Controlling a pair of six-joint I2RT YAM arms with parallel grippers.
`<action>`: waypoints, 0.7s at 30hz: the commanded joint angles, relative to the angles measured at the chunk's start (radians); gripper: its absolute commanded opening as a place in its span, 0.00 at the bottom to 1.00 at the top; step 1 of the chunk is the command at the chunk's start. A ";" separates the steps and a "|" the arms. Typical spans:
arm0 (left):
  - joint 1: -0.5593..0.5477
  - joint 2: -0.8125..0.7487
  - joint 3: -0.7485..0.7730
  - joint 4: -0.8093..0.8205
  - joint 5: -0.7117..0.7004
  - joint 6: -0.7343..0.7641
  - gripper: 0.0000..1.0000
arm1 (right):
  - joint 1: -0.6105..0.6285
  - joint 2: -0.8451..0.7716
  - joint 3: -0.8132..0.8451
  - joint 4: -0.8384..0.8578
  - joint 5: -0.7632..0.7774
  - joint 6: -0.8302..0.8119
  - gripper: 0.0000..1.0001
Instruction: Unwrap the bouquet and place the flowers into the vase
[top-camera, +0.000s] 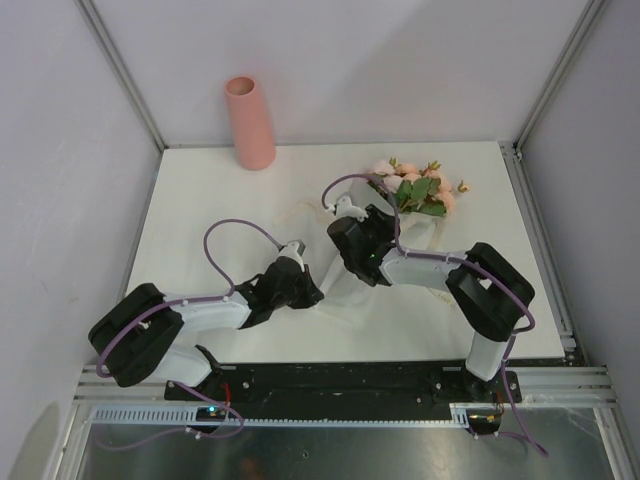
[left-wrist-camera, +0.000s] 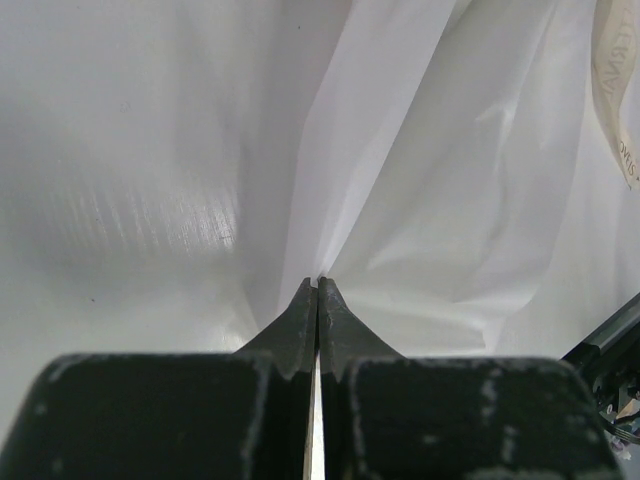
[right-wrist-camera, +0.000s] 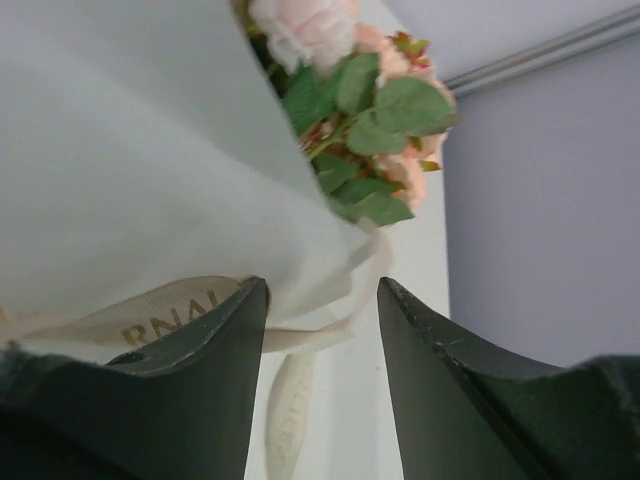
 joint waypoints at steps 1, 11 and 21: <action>-0.010 0.000 -0.007 -0.004 -0.004 -0.015 0.00 | -0.043 -0.060 0.037 0.195 0.108 -0.155 0.53; -0.012 0.004 -0.011 -0.004 -0.004 -0.013 0.00 | -0.112 -0.139 0.055 0.286 0.086 -0.227 0.51; -0.011 0.008 0.003 -0.005 -0.004 -0.013 0.01 | -0.178 -0.223 0.250 -0.273 -0.300 0.131 0.46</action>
